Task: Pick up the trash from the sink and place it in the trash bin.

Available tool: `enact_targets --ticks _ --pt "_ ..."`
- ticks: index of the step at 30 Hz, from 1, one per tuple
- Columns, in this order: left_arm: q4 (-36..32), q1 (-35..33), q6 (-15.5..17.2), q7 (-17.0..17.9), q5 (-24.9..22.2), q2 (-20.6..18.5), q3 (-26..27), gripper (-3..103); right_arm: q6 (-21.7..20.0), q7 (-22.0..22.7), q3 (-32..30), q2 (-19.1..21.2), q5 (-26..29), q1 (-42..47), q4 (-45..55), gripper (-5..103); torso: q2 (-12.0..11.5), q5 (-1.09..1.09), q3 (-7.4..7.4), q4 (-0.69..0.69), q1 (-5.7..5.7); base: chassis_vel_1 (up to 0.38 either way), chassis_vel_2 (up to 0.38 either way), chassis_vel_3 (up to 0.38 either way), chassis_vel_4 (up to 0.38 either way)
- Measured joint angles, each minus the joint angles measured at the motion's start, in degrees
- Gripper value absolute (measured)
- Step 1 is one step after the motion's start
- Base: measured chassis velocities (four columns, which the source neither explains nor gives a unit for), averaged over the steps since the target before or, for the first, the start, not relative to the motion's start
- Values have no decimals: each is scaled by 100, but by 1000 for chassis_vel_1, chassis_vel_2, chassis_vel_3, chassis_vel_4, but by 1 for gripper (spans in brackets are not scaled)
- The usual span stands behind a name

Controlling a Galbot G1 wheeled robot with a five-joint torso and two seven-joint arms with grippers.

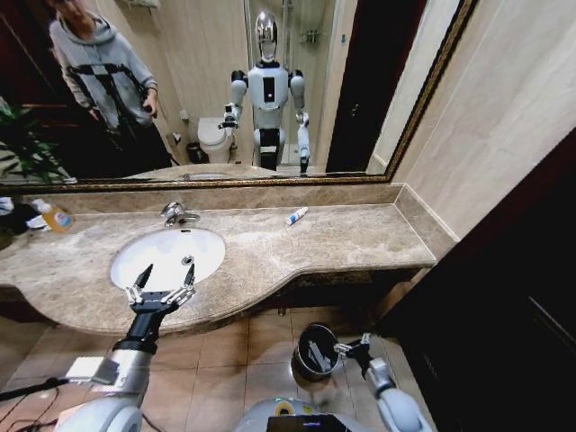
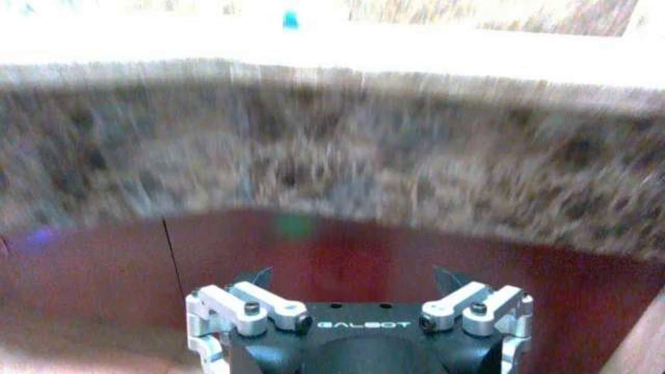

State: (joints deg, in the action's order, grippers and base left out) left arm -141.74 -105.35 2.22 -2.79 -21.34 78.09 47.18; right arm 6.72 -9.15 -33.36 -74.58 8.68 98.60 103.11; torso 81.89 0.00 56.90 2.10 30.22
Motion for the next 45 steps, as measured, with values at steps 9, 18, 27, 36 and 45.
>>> enact_targets --ticks 9,18,27,36,45 --pt "0 0 0 -1 0 0 0 100 -322 52 -359 -27 468 282 1582 100 0 -2 0 0 0 0 0 0 0" --pt "0 0 0 0 0 0 0 100 -920 763 162 499 861 -1592 1328 100 0 2 1 2 1 0 0 0 0" --pt "0 0 0 0 0 0 0 100 -1090 1063 1197 968 1093 -3744 -25 100 -1 0 2 2 2 0 0 0 0" --pt "0 0 0 -1 0 0 0 100 -1499 1465 2622 441 1108 -5589 -1531 100 -1 -2 1 2 2 0 0 0 0" --pt "0 0 0 0 0 0 0 100 -1884 1979 3230 -223 1132 -6454 -2124 100 -1 -2 1 1 1 0 0 0 0"
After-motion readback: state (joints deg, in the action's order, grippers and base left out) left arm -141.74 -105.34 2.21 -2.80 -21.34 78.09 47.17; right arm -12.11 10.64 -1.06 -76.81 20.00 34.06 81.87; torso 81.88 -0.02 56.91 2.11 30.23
